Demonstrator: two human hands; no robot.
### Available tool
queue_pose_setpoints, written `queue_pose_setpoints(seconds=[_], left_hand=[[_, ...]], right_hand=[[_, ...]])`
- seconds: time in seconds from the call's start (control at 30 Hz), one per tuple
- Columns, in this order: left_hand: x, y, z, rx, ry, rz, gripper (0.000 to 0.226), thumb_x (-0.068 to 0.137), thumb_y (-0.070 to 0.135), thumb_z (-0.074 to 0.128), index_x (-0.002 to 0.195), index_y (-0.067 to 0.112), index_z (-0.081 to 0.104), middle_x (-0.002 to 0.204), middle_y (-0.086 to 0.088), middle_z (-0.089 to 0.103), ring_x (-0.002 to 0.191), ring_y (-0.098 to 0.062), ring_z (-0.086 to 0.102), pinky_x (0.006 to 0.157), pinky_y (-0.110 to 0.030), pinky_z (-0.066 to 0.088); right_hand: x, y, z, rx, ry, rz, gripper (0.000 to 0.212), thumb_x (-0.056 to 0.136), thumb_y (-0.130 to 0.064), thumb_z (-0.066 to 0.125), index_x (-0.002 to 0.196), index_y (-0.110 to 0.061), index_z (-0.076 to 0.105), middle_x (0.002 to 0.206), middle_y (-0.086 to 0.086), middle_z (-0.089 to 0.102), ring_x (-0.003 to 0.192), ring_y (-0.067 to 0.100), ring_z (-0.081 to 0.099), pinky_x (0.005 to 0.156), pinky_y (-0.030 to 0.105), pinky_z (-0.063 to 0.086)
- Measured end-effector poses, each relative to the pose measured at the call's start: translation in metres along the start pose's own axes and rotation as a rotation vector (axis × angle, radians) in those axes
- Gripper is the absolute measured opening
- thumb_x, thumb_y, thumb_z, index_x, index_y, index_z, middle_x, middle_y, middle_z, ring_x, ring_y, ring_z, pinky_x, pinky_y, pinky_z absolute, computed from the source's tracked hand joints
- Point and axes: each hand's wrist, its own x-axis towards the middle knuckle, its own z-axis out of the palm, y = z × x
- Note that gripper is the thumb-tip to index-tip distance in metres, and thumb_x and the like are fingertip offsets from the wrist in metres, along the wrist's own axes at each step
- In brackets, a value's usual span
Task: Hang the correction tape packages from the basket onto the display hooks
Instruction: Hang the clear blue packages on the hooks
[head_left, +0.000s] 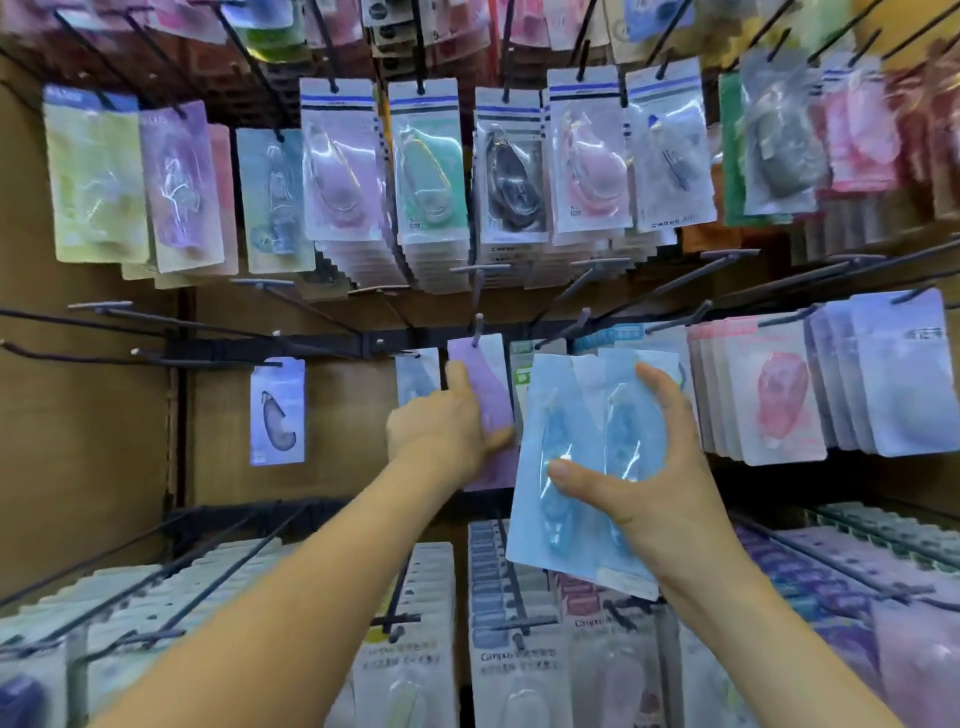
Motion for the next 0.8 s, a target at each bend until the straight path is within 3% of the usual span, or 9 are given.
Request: queue_pose_setpoints(seconds=[0.07, 0.13, 0.23, 0.27, 0.33, 0.4, 0.53, 0.67, 0.8], left_hand=[[-0.012, -0.008, -0.008, -0.053, 0.109, 0.017, 0.055, 0.093, 0.066, 0.041, 0.126, 0.022, 0.033, 0.103, -0.008, 0.068, 0.096, -0.035, 0.065, 0.069, -0.036, 0.041], [-0.034, -0.014, -0.013, -0.41, 0.141, 0.12, 0.04, 0.096, 0.059, 0.041, 0.121, 0.028, 0.042, 0.091, -0.002, 0.068, 0.086, -0.027, 0.065, 0.07, -0.037, 0.048], [-0.077, 0.001, -0.019, -1.111, -0.185, 0.236, 0.041, 0.092, 0.059, 0.051, 0.125, 0.034, 0.05, 0.099, 0.005, 0.068, 0.091, -0.012, 0.067, 0.083, -0.037, 0.056], [-0.087, 0.006, -0.021, -1.294, -0.278, 0.188, 0.046, 0.089, 0.057, 0.053, 0.128, 0.032, 0.05, 0.107, 0.003, 0.069, 0.097, -0.011, 0.069, 0.087, -0.035, 0.057], [-0.097, 0.01, -0.021, -1.541, -0.339, 0.091, 0.051, 0.083, 0.046, 0.059, 0.129, 0.025, 0.052, 0.118, -0.003, 0.069, 0.103, -0.015, 0.07, 0.087, -0.034, 0.058], [-0.102, 0.01, -0.023, -1.633, -0.344, 0.084, 0.051, 0.081, 0.041, 0.064, 0.128, 0.024, 0.054, 0.122, -0.004, 0.069, 0.104, -0.02, 0.071, 0.089, -0.041, 0.058], [-0.11, 0.012, -0.023, -1.632, -0.344, 0.142, 0.048, 0.083, 0.029, 0.068, 0.129, 0.03, 0.053, 0.117, 0.005, 0.072, 0.107, -0.017, 0.07, 0.092, -0.041, 0.057], [-0.115, 0.011, -0.018, -1.62, -0.324, 0.126, 0.048, 0.087, 0.013, 0.07, 0.128, 0.032, 0.054, 0.111, 0.003, 0.074, 0.101, -0.019, 0.072, 0.085, -0.036, 0.059], [-0.113, 0.009, -0.018, -1.651, -0.22, 0.066, 0.045, 0.082, -0.002, 0.073, 0.12, 0.021, 0.062, 0.098, -0.003, 0.077, 0.088, -0.023, 0.075, 0.069, -0.031, 0.061]], right_hand=[[0.0, 0.004, -0.002, 0.028, 0.003, -0.001, 0.102, 0.056, -0.015, 0.096, 0.134, -0.046, 0.04, 0.137, -0.013, 0.052, 0.124, 0.007, 0.054, 0.104, 0.035, 0.049], [-0.001, 0.005, -0.001, 0.052, -0.001, -0.006, 0.106, 0.053, -0.019, 0.096, 0.137, -0.046, 0.036, 0.138, -0.017, 0.049, 0.124, -0.001, 0.051, 0.102, 0.026, 0.048], [-0.003, -0.001, 0.003, 0.127, 0.018, -0.004, 0.107, 0.064, -0.008, 0.088, 0.143, -0.042, 0.025, 0.129, -0.033, 0.042, 0.106, -0.028, 0.048, 0.081, 0.002, 0.046], [-0.004, -0.001, 0.005, 0.155, 0.02, -0.006, 0.109, 0.066, -0.007, 0.086, 0.147, -0.039, 0.021, 0.131, -0.032, 0.042, 0.106, -0.026, 0.05, 0.083, 0.005, 0.049], [-0.006, -0.001, 0.007, 0.183, 0.018, -0.005, 0.117, 0.065, -0.018, 0.089, 0.153, -0.038, 0.015, 0.144, -0.02, 0.047, 0.119, -0.006, 0.057, 0.096, 0.03, 0.055], [-0.008, -0.003, 0.009, 0.229, 0.018, 0.031, 0.109, 0.07, -0.022, 0.089, 0.153, -0.035, 0.02, 0.141, -0.01, 0.056, 0.119, 0.011, 0.063, 0.095, 0.046, 0.055], [-0.01, -0.013, 0.011, 0.332, 0.021, 0.074, 0.058, 0.085, -0.004, 0.072, 0.134, -0.022, 0.048, 0.114, -0.002, 0.073, 0.101, 0.02, 0.072, 0.081, 0.043, 0.061], [-0.014, -0.014, 0.014, 0.393, 0.063, 0.097, 0.051, 0.087, 0.001, 0.068, 0.13, -0.02, 0.051, 0.111, 0.001, 0.073, 0.099, 0.022, 0.073, 0.073, 0.042, 0.061], [-0.015, -0.014, 0.011, 0.422, -0.027, 0.189, 0.046, 0.085, -0.004, 0.071, 0.127, -0.018, 0.057, 0.113, 0.008, 0.073, 0.101, 0.032, 0.072, 0.082, 0.058, 0.058]])
